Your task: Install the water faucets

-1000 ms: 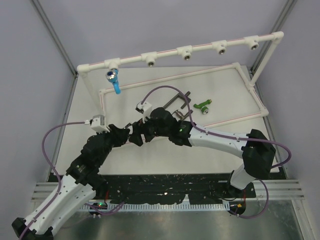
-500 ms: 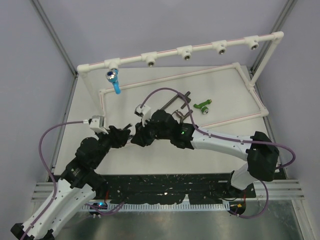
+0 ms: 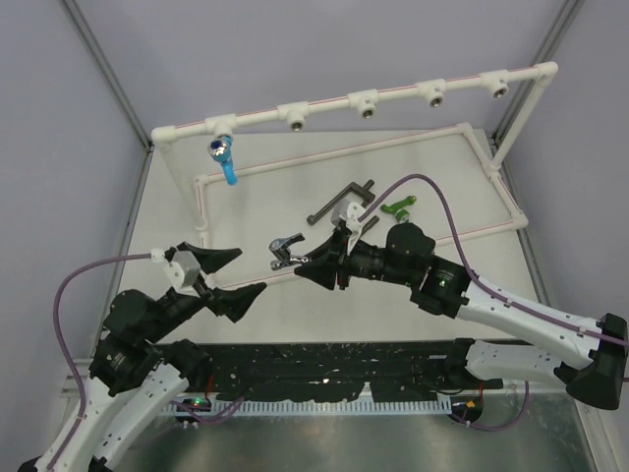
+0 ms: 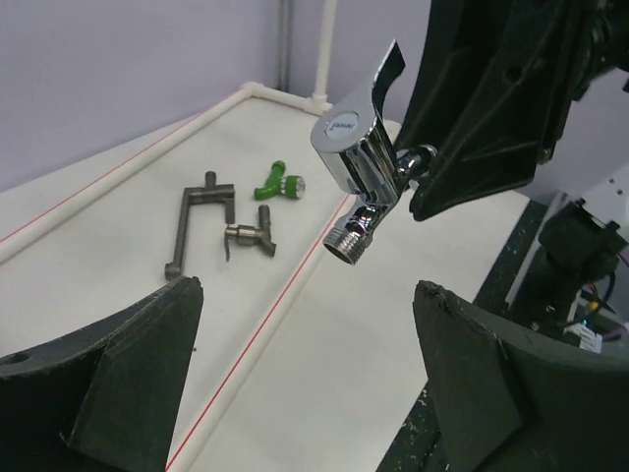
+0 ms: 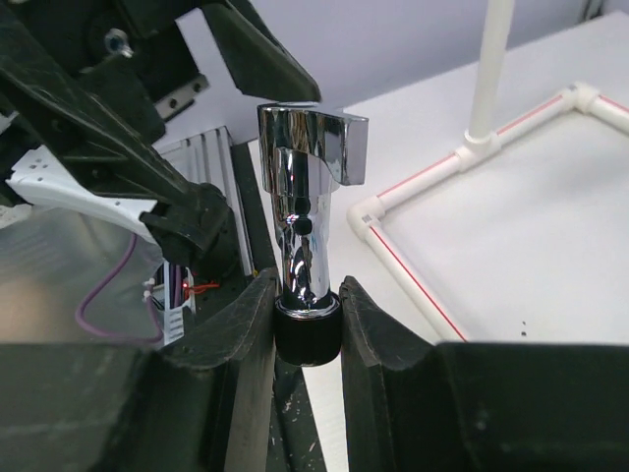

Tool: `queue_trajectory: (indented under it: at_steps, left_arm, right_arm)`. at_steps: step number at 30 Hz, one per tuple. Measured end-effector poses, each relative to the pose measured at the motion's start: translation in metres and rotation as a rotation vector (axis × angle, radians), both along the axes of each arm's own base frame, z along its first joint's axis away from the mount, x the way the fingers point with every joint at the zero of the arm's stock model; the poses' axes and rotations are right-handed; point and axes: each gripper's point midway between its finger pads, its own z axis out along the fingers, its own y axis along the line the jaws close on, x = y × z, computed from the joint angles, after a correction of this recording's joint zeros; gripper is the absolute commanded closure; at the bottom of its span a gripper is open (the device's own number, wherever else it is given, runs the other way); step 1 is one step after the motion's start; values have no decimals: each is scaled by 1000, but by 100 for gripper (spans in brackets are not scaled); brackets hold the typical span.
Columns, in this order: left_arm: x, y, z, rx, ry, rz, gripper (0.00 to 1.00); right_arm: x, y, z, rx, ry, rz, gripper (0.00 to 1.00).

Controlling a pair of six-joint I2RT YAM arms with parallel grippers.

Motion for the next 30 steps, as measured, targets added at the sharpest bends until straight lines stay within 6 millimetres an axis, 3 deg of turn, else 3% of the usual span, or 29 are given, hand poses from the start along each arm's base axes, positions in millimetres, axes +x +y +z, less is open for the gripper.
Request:
queue_trajectory:
  at_steps: [3,8,17,19,23,26,28,30]
  left_arm:
    - [-10,-18,-3,61,-25,-127,12]
    - [-18,-45,-14,128,-28,-309,21]
    - [-28,-68,-20,174,-19,-494,39]
    - [-32,-70,-16,172,-26,-523,46]
    - [-37,-72,-10,166,-42,-561,69]
    - [-38,-73,-11,172,-39,-576,98]
    - [-38,-73,-13,180,-44,-579,100]
    - [-38,-73,-13,185,-44,-577,100]
  right_arm:
    - [-12,-6,12,44,-56,50,95]
    - [-23,-6,12,61,-90,111,95]
    - [-32,-4,9,74,-112,174,95]
    - [-33,-4,9,76,-119,179,95]
    - [-36,-4,11,82,-125,194,95]
    - [-39,-3,12,89,-131,214,95]
    - [-39,-3,12,89,-134,216,95]
    - [-39,-3,11,85,-134,217,81]
